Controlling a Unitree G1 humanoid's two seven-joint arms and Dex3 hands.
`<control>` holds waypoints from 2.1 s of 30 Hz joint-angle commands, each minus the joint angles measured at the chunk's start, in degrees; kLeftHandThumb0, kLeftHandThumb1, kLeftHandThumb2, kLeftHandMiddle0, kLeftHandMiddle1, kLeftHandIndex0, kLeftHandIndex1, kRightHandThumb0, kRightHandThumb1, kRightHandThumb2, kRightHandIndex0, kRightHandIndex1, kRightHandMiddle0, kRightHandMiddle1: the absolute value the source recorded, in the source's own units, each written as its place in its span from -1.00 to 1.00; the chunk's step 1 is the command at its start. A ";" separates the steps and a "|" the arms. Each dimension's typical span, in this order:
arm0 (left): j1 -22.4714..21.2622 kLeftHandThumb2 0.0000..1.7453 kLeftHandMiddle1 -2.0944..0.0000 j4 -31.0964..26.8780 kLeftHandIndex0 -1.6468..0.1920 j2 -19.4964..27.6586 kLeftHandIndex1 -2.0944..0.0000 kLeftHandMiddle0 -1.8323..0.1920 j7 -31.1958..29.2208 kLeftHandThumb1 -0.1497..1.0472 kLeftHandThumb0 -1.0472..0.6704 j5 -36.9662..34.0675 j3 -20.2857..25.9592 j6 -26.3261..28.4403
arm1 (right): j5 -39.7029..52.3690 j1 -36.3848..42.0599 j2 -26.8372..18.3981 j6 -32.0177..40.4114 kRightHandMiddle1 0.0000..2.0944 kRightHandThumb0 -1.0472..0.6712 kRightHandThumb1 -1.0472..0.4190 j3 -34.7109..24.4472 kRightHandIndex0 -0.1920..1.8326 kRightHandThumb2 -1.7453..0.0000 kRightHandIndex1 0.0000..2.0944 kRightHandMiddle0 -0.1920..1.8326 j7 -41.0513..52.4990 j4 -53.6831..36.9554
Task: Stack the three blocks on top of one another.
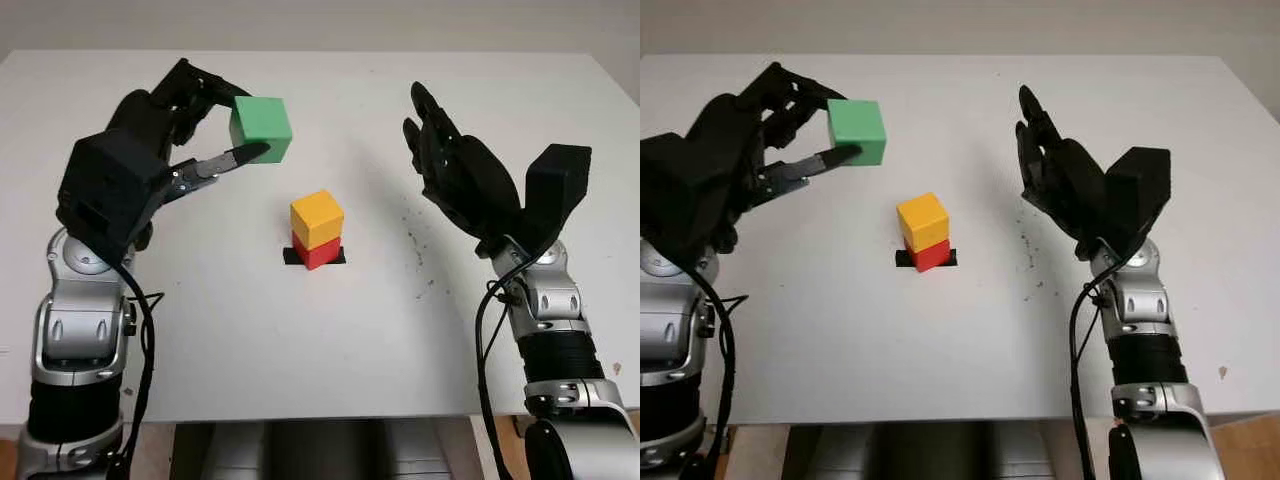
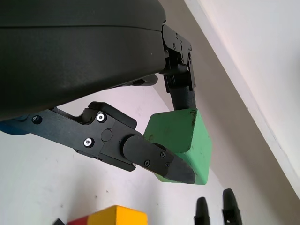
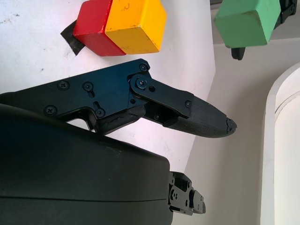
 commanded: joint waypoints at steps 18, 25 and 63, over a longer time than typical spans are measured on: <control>6.58 -0.79 0.96 -4.14 0.55 -7.90 -0.79 0.69 6.18 1.00 -0.29 -0.43 -7.76 2.51 | -0.17 -1.50 2.08 -2.55 -1.00 -0.58 -1.00 0.17 -1.00 0.12 -1.00 -1.00 -0.97 2.33; 10.62 -0.74 0.96 -4.73 0.64 -9.64 -0.86 0.72 7.86 1.00 -0.27 0.60 -10.10 0.89 | 0.13 -1.39 2.21 -3.04 -1.00 -0.56 -1.00 -0.13 -1.00 0.11 -1.00 -1.00 -0.79 2.78; 11.58 -0.79 0.94 -1.70 0.60 -9.39 -0.80 0.68 8.79 1.00 -0.33 2.40 -10.60 -2.31 | 0.19 -0.86 1.92 -3.74 -1.00 -0.55 -1.00 -0.46 -1.00 0.12 -1.00 -1.00 -0.50 2.54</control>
